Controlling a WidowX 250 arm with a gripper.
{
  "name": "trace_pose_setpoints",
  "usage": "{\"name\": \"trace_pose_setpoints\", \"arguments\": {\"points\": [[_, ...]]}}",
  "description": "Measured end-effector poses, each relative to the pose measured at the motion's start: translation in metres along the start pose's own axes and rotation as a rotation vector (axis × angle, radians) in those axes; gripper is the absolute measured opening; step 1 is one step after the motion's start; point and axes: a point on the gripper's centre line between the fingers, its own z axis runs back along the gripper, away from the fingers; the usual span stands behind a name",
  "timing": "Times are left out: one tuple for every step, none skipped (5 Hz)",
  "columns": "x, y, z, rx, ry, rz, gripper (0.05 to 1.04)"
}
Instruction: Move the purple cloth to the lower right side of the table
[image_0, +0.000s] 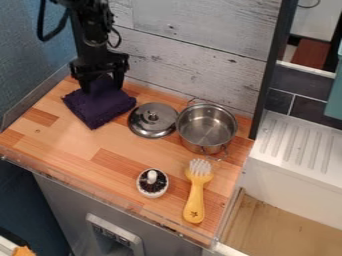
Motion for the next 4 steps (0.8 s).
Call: {"name": "trace_pose_setpoints", "arguments": {"points": [[0.0,0.0,-0.007,0.014,0.005,-0.013,1.001],[-0.004,0.002,-0.009,0.017,0.008,-0.011,1.001],[-0.018,0.008,-0.012,0.004,0.038,0.012,1.001],[-0.029,0.017,-0.012,-0.003,0.057,0.026,1.001]]}}
